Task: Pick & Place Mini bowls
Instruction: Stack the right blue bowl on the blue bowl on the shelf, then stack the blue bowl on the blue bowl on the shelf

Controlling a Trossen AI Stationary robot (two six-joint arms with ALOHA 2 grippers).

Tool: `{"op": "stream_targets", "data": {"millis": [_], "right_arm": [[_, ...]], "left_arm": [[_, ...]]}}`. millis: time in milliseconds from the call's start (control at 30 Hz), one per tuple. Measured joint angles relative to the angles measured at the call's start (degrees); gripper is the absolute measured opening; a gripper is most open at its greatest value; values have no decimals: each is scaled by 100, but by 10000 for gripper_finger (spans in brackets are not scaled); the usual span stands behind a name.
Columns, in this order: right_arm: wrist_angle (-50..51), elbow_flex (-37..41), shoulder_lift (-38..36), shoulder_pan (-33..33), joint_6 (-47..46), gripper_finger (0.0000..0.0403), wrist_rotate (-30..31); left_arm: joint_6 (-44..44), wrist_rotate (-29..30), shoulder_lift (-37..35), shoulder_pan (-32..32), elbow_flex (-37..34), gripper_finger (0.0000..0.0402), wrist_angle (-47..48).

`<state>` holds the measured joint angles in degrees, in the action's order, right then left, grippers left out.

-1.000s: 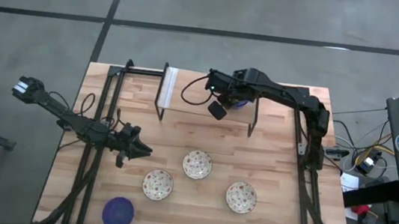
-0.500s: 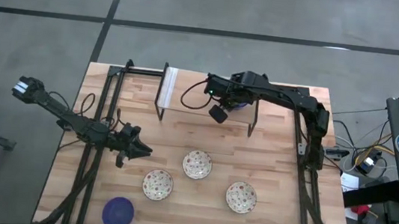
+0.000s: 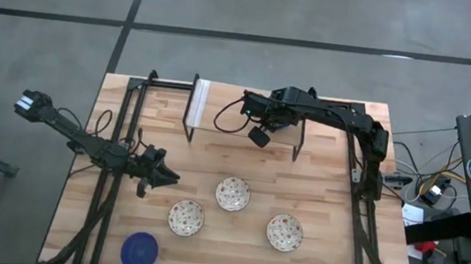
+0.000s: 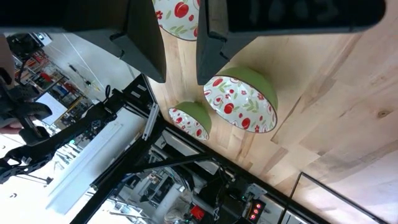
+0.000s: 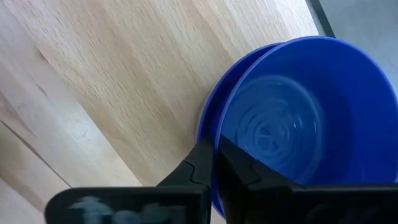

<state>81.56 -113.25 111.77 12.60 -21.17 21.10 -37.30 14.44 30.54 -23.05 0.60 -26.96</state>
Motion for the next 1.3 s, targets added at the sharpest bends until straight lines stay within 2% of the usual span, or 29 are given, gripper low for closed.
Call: {"op": "stream_targets", "data": {"millis": [233,733,1167,1300], "right_arm": [[-13,-90,4,0,-92,14,-5],[18,-112,-58,-12,-100,84,-16],[7,-273,-330,-282,-107,86,26],[-21,-273,-339,-519,-108,86,0]], "left_arm": [[0,2,-1,1,1,83,0],[59,2,1,1,0,83,0],[119,-5,6,1,0,83,-1],[-48,-488,9,-4,0,83,2]]}}
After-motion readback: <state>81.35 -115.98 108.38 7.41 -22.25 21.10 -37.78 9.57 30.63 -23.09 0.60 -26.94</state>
